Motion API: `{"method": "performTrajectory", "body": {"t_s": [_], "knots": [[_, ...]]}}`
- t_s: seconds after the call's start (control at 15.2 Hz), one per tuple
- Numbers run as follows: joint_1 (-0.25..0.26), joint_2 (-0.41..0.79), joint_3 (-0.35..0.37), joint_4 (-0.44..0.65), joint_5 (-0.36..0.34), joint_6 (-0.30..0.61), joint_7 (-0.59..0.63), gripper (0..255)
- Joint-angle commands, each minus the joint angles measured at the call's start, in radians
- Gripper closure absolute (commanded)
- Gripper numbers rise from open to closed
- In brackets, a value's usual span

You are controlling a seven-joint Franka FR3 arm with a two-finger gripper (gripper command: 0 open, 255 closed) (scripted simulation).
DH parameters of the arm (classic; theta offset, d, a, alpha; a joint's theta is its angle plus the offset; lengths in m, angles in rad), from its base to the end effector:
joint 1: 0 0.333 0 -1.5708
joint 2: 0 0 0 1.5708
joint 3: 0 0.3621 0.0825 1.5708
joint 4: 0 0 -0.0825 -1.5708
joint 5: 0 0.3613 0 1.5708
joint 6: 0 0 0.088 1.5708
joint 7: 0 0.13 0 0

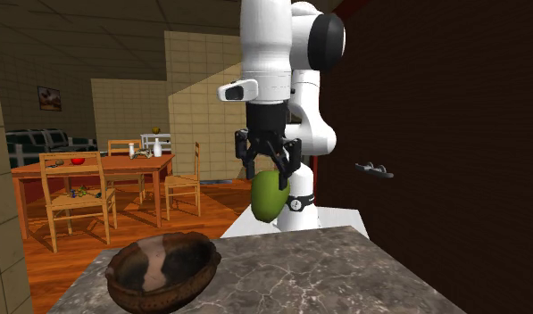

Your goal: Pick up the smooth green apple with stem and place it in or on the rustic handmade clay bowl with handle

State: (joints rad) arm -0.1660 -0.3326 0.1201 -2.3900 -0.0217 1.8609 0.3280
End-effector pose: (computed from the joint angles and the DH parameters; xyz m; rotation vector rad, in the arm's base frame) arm 0.3785 -0.0170 0.4606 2.9886 -0.5686 -0.2883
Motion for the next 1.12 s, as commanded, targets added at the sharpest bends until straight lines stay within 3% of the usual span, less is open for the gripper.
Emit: {"method": "performTrajectory", "body": {"t_s": [0.0, 1.06], "knots": [[0.000, -0.009, 0.000, 0.019, 0.001, -0.028, -0.001, 255], [-0.001, -0.046, -0.006, 0.202, 0.002, -0.248, -0.014, 255]]}}
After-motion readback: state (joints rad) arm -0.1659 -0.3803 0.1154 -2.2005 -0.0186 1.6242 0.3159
